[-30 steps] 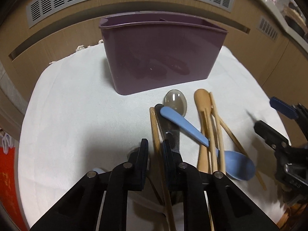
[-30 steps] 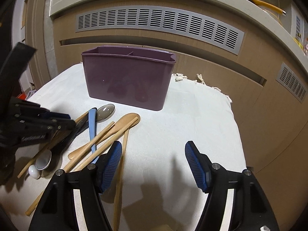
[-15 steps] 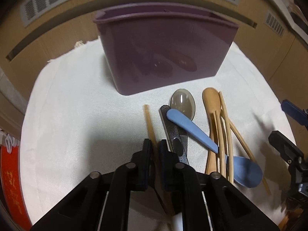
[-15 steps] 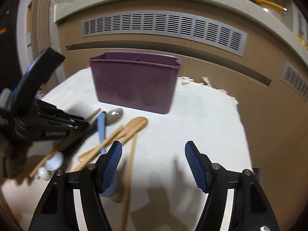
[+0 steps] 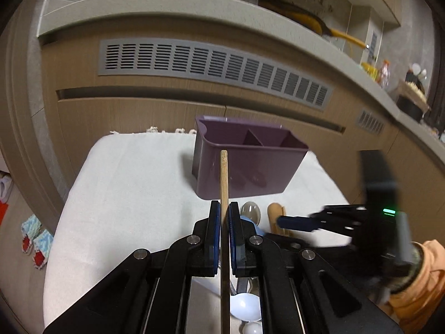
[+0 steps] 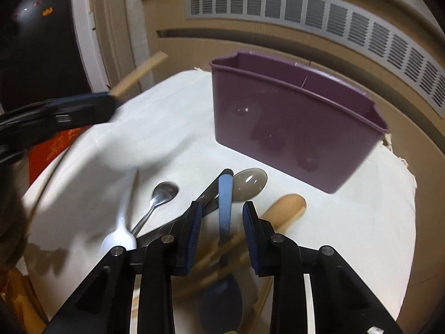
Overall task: Organize utensils
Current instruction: 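Close the left tool on the wooden chopstick while the right tool grasps the light-blue spoon, then lift the chopstick with the left tool while the right tool carries the blue spoon to the caddy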
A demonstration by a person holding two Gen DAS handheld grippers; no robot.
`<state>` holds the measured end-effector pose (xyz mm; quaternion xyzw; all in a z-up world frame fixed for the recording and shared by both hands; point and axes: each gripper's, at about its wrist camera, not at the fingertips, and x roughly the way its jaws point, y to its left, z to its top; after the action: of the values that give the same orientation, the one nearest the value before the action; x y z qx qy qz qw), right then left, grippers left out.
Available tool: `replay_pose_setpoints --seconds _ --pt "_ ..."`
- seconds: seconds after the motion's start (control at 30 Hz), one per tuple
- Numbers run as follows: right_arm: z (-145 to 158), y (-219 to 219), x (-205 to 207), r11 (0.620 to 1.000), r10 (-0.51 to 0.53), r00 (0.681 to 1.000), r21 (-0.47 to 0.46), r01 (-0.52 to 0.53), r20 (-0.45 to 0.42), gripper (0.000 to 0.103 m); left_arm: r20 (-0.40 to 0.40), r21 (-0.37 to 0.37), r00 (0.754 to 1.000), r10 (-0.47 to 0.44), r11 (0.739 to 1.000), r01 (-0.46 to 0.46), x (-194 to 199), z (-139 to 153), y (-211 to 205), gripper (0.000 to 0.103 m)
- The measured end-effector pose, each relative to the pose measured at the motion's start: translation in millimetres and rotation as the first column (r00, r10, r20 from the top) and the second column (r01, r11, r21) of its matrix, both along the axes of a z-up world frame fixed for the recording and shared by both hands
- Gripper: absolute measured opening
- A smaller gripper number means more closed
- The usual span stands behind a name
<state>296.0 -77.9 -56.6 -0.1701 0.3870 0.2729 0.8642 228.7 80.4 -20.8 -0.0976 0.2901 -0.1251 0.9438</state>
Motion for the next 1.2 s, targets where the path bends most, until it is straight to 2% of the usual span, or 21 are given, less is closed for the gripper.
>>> replay_pose_setpoints --seconds 0.13,0.27,0.3,0.33,0.43,0.5,0.77,0.83,0.93,1.03,1.2 --pt "-14 9 18 0.999 -0.012 0.998 -0.034 0.010 -0.062 0.029 0.001 -0.050 1.000 -0.002 0.999 0.002 -2 1 8 0.006" --pt "-24 12 25 1.000 -0.001 0.995 -0.026 -0.001 -0.099 0.028 -0.008 -0.054 1.000 -0.013 0.998 0.013 -2 -1 8 0.006" --pt "-24 13 26 1.000 0.013 0.993 -0.015 -0.015 -0.118 0.017 -0.013 -0.055 1.000 -0.016 0.998 0.016 -2 -2 7 0.006" --pt "-23 15 24 1.000 0.024 0.991 -0.009 -0.026 -0.129 0.011 -0.016 -0.055 1.000 -0.019 0.998 0.018 -2 -2 7 0.006" --pt "-20 16 15 0.999 0.044 0.994 -0.025 -0.047 -0.100 0.011 -0.013 -0.056 1.000 -0.017 0.998 0.016 -5 1 7 0.006" --pt "-12 11 4 0.999 0.051 0.995 -0.001 -0.052 -0.082 0.011 -0.005 -0.060 1.000 -0.016 0.998 0.015 -10 5 7 0.006" --pt "48 -43 -47 0.979 -0.009 1.000 0.206 0.006 0.017 0.009 0.067 -0.099 0.997 -0.043 0.994 0.050 -38 27 -10 0.006" --pt "70 -56 -61 0.965 -0.023 0.998 0.261 0.005 0.065 0.005 0.098 -0.109 0.994 -0.053 0.992 0.064 -44 36 -16 0.006" --pt "98 -65 -73 0.950 -0.039 0.990 0.311 -0.005 0.134 0.005 0.150 -0.093 0.986 -0.066 0.992 0.081 -49 52 -28 0.006" --pt "116 -72 -77 0.944 -0.060 0.977 0.329 -0.012 0.206 0.005 0.177 -0.071 0.982 -0.059 0.995 0.073 -46 64 -37 0.006" --pt "125 -80 -71 0.940 -0.086 0.971 0.342 0.004 0.224 0.005 0.195 -0.060 0.979 -0.062 0.995 0.075 -42 71 -42 0.006"
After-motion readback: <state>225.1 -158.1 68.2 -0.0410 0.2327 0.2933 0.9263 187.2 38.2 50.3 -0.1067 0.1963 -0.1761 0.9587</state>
